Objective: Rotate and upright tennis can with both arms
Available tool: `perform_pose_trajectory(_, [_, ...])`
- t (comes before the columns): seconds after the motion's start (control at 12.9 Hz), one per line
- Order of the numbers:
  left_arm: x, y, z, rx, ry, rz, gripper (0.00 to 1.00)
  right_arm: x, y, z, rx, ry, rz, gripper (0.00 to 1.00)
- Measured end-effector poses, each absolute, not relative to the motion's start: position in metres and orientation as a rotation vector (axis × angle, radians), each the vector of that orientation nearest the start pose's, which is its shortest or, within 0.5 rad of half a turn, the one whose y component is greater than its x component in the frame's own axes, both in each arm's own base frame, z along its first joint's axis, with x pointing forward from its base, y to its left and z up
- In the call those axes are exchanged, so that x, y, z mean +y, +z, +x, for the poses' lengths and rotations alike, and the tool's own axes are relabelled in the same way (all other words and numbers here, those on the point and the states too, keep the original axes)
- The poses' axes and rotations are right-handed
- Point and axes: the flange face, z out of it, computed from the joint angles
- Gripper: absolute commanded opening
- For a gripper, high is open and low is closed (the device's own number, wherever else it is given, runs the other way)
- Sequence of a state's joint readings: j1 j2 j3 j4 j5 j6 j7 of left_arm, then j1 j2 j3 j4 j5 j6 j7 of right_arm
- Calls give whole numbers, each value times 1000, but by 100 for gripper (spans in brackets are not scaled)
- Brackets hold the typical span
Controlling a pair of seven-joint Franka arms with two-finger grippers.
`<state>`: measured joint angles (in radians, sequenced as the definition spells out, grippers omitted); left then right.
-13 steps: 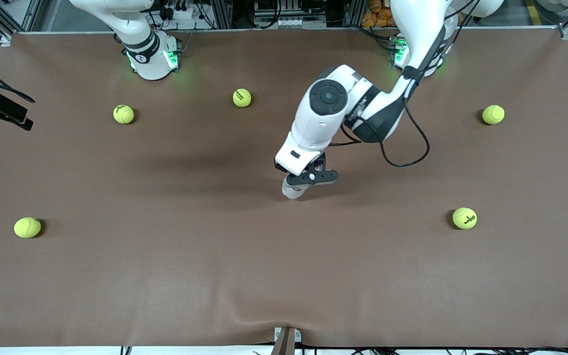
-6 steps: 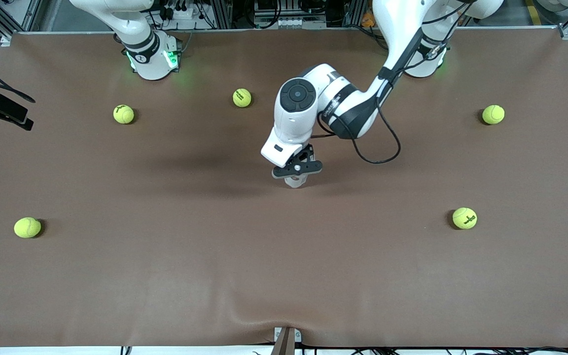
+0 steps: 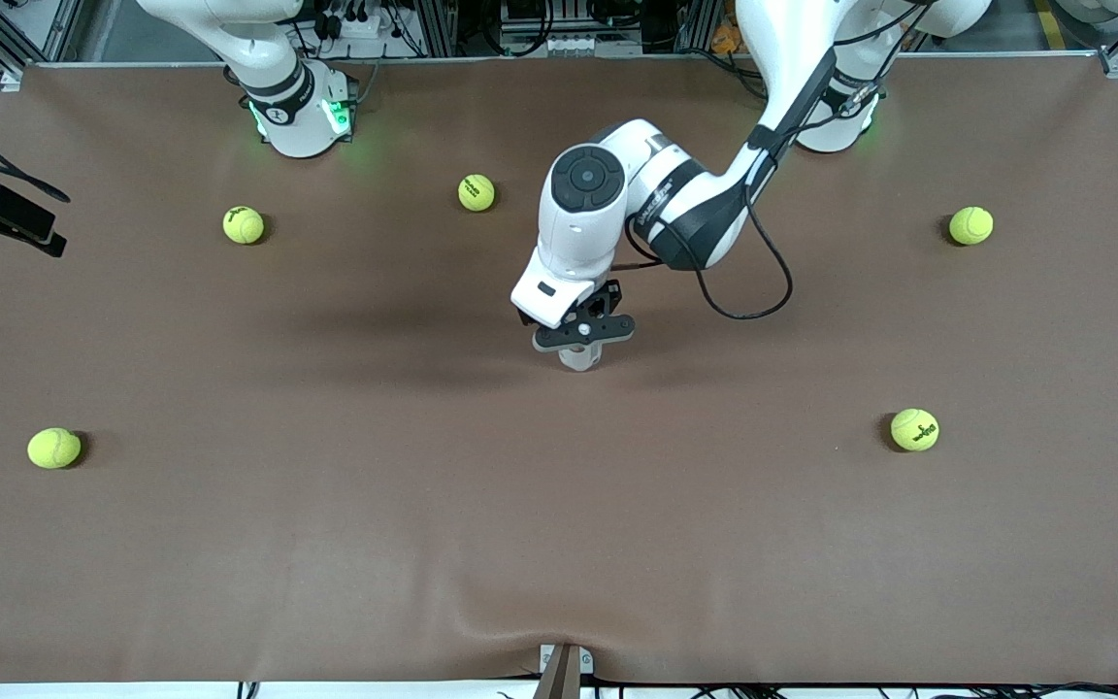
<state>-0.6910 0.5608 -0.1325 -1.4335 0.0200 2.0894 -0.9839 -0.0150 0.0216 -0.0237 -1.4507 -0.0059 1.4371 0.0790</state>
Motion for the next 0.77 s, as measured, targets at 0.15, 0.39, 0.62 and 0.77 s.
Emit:
perform_pose_trajectory(0.15, [-501, 412, 510, -316, -62, -3230, 100, -21, 657, 547, 184, 55, -3143, 100])
perform_pose_trajectory(0.39, [-441, 487, 539, -464, -142, -3210, 100, -20, 657, 547, 183, 55, -3143, 100])
perform_pose_trajectory(0.62, [-356, 551, 565, -630, -182, -3179, 100, -20, 657, 547, 182, 55, -3143, 100])
perform_pose_trajectory(0.77, [-307, 574, 574, -636, -168, -3153, 100, -20, 657, 547, 182, 55, -3143, 100])
